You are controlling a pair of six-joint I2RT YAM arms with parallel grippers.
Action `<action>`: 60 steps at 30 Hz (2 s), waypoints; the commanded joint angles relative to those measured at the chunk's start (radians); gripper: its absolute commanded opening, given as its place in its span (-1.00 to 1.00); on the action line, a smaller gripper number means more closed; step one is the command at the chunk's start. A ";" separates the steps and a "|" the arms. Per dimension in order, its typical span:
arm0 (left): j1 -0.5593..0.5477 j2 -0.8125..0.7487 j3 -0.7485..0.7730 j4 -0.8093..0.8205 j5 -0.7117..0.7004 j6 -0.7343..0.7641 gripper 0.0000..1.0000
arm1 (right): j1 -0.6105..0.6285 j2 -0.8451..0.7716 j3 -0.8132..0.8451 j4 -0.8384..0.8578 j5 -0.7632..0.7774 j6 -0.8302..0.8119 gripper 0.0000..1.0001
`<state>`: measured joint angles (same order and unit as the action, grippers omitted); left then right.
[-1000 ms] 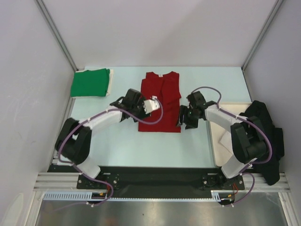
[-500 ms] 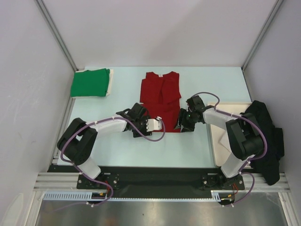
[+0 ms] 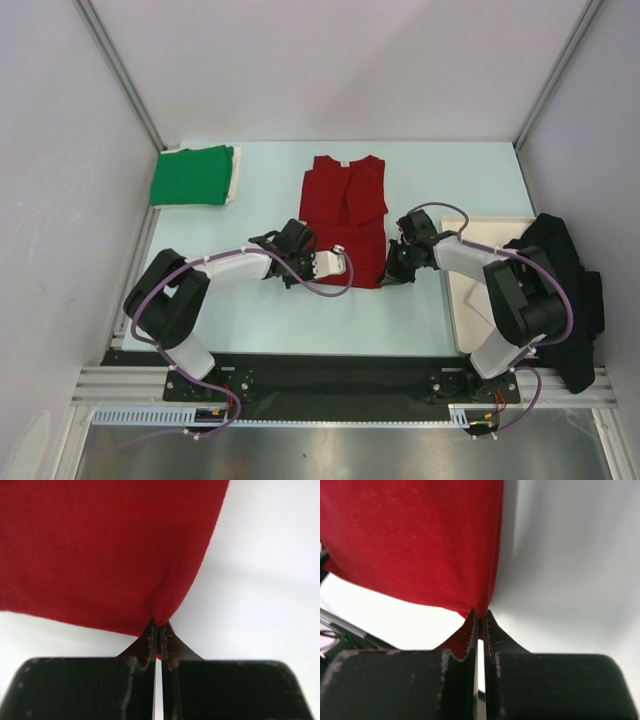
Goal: Fold and stack the t-shirts
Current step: Fold the tshirt
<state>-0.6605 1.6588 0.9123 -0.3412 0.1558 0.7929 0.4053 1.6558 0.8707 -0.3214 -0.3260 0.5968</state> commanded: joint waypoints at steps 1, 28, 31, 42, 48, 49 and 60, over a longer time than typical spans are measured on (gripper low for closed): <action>-0.008 -0.100 -0.027 -0.145 0.059 -0.044 -0.99 | 0.024 -0.119 -0.051 -0.138 -0.027 -0.034 -1.00; 0.206 -0.185 0.430 -0.502 0.133 -0.135 -0.99 | -0.183 -0.240 0.207 -0.348 -0.150 -0.137 -1.00; 0.242 -0.007 0.591 -0.505 0.142 -0.164 -0.99 | -0.235 -0.088 0.310 -0.282 -0.137 -0.132 -1.00; 0.315 0.478 1.074 -0.566 0.129 -0.242 -0.99 | -0.298 0.248 0.528 -0.165 -0.153 -0.069 -1.00; 0.315 0.541 1.091 -0.452 0.120 -0.282 -0.63 | -0.307 0.323 0.570 -0.107 -0.119 -0.032 -0.59; 0.315 0.544 1.088 -0.429 0.113 -0.291 -0.41 | -0.310 0.337 0.577 -0.102 -0.111 -0.020 -0.47; 0.357 0.330 0.764 -0.123 0.020 -0.581 0.07 | -0.264 0.187 0.502 -0.070 0.105 -0.084 0.08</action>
<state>-0.3218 2.1563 1.8328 -0.6022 0.1867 0.3546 0.0937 1.9709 1.4078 -0.4034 -0.3202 0.5652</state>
